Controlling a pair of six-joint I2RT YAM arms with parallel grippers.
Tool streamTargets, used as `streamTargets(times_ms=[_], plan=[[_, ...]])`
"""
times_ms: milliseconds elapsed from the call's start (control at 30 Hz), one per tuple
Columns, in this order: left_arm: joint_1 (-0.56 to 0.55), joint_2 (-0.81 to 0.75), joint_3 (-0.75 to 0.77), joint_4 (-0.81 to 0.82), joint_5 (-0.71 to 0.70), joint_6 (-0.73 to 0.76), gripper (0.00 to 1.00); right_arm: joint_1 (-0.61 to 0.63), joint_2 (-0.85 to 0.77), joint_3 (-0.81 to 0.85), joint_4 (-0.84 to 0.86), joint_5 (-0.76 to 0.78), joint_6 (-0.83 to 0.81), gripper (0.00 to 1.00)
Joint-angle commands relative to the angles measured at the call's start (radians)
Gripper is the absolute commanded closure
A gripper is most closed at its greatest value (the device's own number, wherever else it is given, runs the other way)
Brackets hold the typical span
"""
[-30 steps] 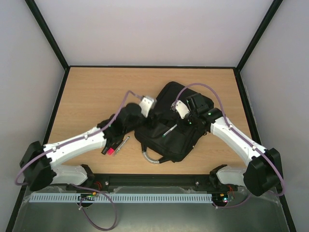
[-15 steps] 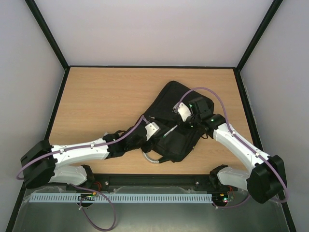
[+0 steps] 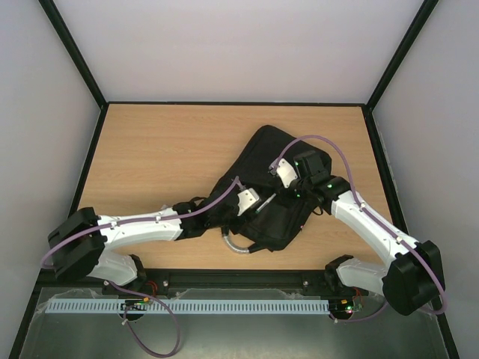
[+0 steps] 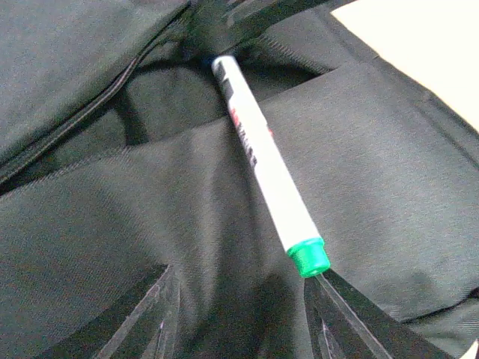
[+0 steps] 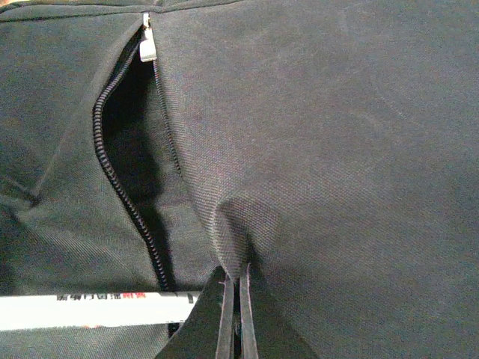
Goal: Pack the student bag
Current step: Adjust the stationery in the student bag.
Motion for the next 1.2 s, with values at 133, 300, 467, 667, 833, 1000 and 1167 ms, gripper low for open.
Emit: streamTargets(times_ms=[133,300,467,667,833,1000,1167], plan=[[-0.027,-0.027,0.057,0.008,0.009,0.033,0.52,-0.005,-0.017,-0.010,0.008,-0.002,-0.001,0.99],[-0.027,0.041,0.101,-0.023,-0.029,0.013,0.57,-0.005,-0.020,-0.009,0.008,-0.002,-0.001,0.99],[-0.027,0.080,0.121,-0.018,-0.042,-0.003,0.66,-0.006,-0.028,-0.011,0.008,-0.003,0.000,0.99],[-0.028,0.093,0.132,-0.021,-0.035,-0.009,0.66,-0.007,-0.027,-0.009,0.008,-0.005,0.001,0.99],[-0.028,0.071,0.103,0.014,-0.032,-0.023,0.77,-0.007,-0.027,-0.009,0.008,-0.007,0.001,0.99],[-0.028,0.069,0.065,0.115,-0.065,-0.063,0.90,-0.007,-0.032,-0.008,0.008,-0.020,0.003,0.99],[-0.031,0.116,0.055,0.248,-0.172,-0.093,0.97,-0.007,-0.054,-0.005,0.006,-0.054,0.009,0.99]])
